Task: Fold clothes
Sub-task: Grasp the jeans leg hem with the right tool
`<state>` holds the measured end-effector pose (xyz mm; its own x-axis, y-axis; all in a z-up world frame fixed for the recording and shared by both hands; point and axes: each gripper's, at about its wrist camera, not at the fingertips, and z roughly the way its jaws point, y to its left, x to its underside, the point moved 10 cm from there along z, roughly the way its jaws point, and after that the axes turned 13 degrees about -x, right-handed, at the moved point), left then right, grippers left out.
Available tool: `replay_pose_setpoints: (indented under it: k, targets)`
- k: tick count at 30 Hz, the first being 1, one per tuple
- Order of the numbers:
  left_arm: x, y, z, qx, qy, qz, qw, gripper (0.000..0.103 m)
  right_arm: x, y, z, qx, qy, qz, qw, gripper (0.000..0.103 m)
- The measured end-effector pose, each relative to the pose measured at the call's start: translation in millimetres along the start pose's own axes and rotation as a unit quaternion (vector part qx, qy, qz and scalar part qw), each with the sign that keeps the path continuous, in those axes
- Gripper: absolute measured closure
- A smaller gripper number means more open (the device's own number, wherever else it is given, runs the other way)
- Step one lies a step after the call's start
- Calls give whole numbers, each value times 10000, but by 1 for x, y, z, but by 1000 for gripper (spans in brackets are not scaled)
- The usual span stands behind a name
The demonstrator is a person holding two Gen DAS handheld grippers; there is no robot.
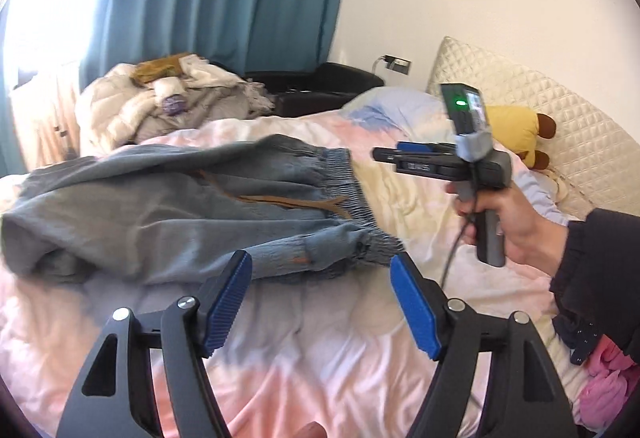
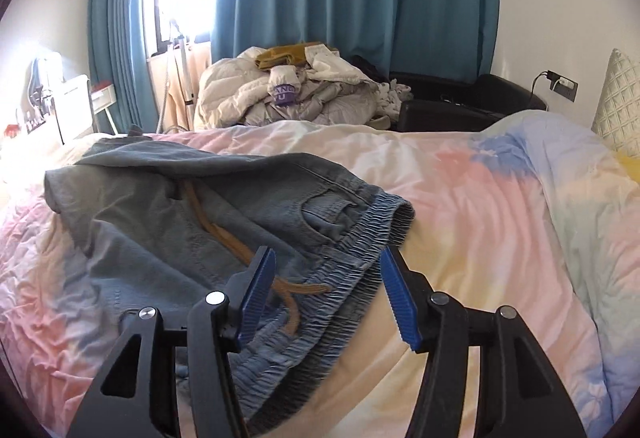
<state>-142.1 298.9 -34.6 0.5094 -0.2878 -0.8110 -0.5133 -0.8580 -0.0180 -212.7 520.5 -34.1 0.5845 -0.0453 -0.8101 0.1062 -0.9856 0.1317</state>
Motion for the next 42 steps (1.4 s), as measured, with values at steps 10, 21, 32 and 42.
replay_pose_setpoints:
  k: [10, 21, 32, 42]
  targets:
    - [35, 140, -66, -853, 215, -943, 9916, 29, 7, 169, 14, -862, 126, -416, 9953, 46]
    - [53, 210, -53, -778, 90, -1559, 9847, 29, 16, 296, 124, -1229, 564, -768, 9878, 46]
    - [77, 260, -26, -748, 378, -1986, 9765, 29, -2, 379, 238, -1077, 707, -1501, 9802, 50]
    - [76, 282, -25, -815, 294, -2257, 9703, 29, -17, 391, 212, -1203, 585, -1397, 9811, 102]
